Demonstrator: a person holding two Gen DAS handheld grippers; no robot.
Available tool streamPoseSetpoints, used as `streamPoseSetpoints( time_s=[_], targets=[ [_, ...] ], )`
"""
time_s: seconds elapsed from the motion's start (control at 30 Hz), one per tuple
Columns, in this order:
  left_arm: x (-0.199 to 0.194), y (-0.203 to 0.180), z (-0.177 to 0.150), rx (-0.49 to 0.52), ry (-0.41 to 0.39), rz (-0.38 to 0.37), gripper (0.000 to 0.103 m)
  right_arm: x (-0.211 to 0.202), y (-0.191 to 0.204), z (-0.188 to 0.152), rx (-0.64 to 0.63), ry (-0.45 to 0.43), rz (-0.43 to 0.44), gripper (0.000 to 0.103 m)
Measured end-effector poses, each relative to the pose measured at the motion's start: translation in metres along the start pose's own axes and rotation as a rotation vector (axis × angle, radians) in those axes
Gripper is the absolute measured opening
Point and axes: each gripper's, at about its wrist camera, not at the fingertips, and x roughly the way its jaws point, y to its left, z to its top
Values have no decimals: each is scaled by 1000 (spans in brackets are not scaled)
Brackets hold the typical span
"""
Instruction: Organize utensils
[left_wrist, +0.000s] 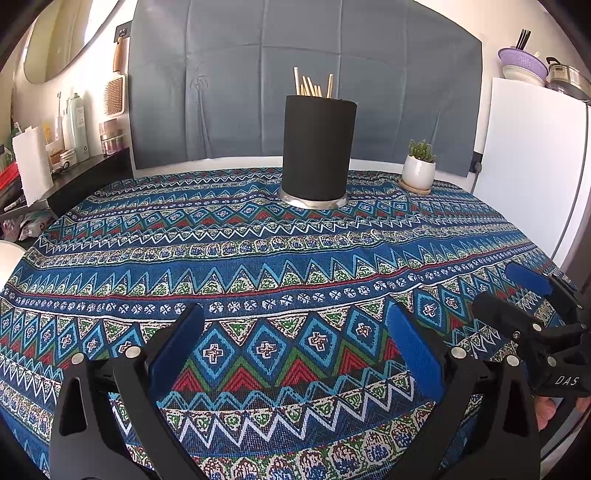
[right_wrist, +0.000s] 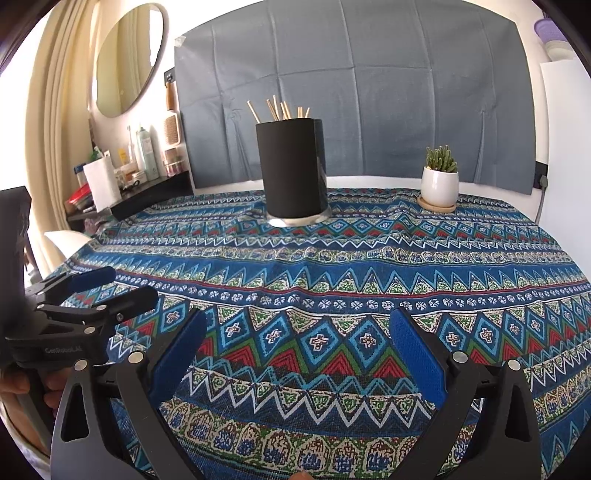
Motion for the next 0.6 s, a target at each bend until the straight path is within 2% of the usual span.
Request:
streamPoseSetpoints(
  time_s=[0.6],
  targets=[
    [-1, 2, -1, -12, -8, -11, 97, -1, 1, 0, -3, -3, 0, 95]
  ],
)
